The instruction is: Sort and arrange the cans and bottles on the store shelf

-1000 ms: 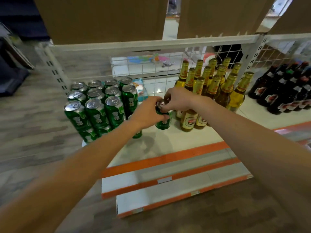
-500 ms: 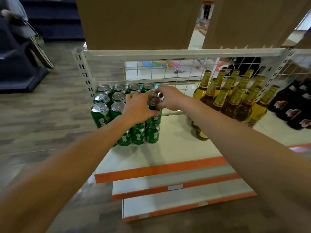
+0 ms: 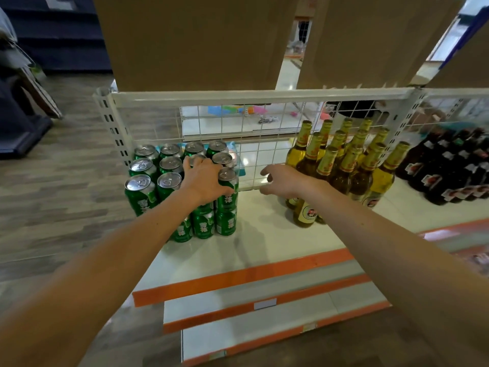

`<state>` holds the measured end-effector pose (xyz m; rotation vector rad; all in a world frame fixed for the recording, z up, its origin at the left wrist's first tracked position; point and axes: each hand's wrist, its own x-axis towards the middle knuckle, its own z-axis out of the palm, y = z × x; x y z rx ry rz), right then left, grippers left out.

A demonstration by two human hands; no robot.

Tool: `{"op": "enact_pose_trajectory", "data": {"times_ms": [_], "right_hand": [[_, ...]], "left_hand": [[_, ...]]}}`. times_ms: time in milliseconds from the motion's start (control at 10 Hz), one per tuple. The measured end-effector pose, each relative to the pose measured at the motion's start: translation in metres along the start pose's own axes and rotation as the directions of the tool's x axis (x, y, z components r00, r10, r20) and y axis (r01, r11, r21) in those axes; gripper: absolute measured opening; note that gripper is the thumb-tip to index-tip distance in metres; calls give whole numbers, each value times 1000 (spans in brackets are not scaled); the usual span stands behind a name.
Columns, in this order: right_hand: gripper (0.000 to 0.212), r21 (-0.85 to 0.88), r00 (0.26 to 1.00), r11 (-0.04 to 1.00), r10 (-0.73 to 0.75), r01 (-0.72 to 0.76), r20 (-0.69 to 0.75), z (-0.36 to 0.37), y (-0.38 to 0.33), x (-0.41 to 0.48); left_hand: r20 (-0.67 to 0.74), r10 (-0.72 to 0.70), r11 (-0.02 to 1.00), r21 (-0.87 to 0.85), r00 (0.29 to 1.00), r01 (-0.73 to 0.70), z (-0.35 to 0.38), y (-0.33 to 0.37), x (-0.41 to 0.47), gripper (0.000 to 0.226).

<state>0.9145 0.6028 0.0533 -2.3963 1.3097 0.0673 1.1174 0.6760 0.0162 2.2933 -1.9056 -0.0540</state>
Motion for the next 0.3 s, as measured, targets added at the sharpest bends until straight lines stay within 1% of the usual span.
{"op": "enact_pose_trajectory", "data": {"times_ms": [100, 200, 300], "right_hand": [[61, -14, 1000, 1000, 13, -12, 6, 3, 4, -5], [62, -8, 1000, 1000, 16, -16, 24, 1, 3, -13], [63, -36, 999, 999, 25, -25, 23, -6, 3, -14]], "left_hand": [[18, 15, 999, 33, 1000, -16, -3, 3, 0, 66], [0, 9, 998, 56, 1000, -9, -1, 6, -5, 68], [-36, -21, 996, 89, 999, 24, -3, 10, -2, 84]]}}
